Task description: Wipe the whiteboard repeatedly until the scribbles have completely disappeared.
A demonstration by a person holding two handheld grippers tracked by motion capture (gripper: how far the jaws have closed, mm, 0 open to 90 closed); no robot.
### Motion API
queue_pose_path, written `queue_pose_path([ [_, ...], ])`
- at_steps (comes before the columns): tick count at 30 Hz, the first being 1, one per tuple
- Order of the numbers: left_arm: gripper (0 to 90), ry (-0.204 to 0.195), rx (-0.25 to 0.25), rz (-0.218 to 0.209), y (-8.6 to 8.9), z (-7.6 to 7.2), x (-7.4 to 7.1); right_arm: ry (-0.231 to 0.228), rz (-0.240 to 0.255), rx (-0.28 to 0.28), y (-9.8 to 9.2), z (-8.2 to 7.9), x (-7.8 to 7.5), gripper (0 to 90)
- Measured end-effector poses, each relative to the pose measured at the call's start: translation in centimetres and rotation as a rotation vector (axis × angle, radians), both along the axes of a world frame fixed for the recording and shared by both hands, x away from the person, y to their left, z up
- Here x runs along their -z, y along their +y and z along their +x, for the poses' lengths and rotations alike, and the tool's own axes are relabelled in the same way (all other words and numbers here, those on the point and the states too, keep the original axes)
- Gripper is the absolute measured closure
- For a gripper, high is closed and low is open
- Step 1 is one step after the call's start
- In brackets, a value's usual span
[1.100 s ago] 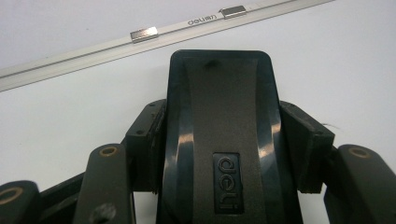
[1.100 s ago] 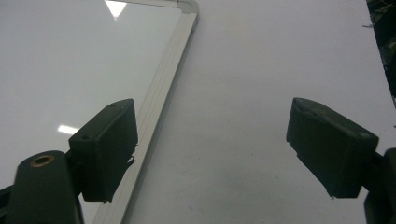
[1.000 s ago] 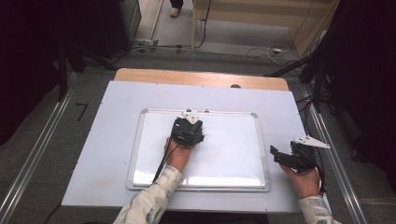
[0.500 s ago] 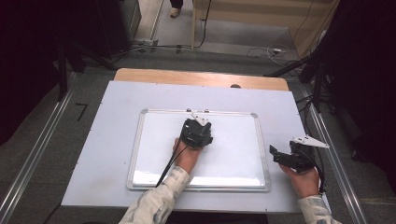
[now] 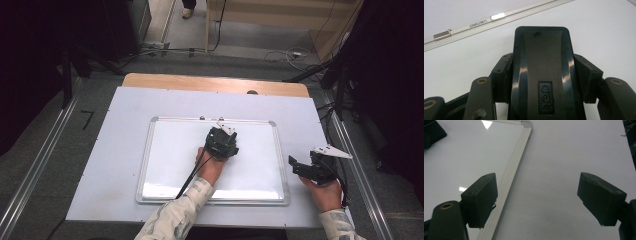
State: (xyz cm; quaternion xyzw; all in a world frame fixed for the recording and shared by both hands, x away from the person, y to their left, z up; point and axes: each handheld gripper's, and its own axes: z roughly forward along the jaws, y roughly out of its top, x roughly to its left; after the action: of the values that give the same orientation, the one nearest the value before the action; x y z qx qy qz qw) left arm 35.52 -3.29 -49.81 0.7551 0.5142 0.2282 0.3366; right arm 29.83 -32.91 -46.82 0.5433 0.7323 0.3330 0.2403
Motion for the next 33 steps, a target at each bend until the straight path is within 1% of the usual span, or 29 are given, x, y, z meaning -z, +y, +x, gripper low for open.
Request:
queue_pose_path([
  [5,40.1,-0.001,0.009,-0.002,-0.7,0.2,0.0,-0.003,-0.001,-0.001,0.0,0.0,0.0,15.1],
  [10,40.1,-0.004,0.004,-0.001,-1.2,0.5,0.0,-0.001,-0.001,-0.005,0.1,0.1,0.0,15.1],
  [18,40.0,-0.004,-0.005,-0.002,-1.3,1.0,0.0,-0.001,-0.001,-0.014,0.2,0.2,0.0,15.1],
  [20,40.1,-0.001,-0.011,0.005,-0.8,1.1,0.0,0.0,-0.001,-0.014,0.1,0.2,0.1,15.1],
  [29,40.1,-0.002,-0.07,-0.001,2.3,1.4,0.0,0.004,-0.003,-0.009,-0.1,0.2,0.2,15.1],
  [33,40.1,-0.001,-0.075,0.0,3.3,1.2,0.0,0.003,-0.006,-0.009,0.0,0.1,0.1,15.1],
])
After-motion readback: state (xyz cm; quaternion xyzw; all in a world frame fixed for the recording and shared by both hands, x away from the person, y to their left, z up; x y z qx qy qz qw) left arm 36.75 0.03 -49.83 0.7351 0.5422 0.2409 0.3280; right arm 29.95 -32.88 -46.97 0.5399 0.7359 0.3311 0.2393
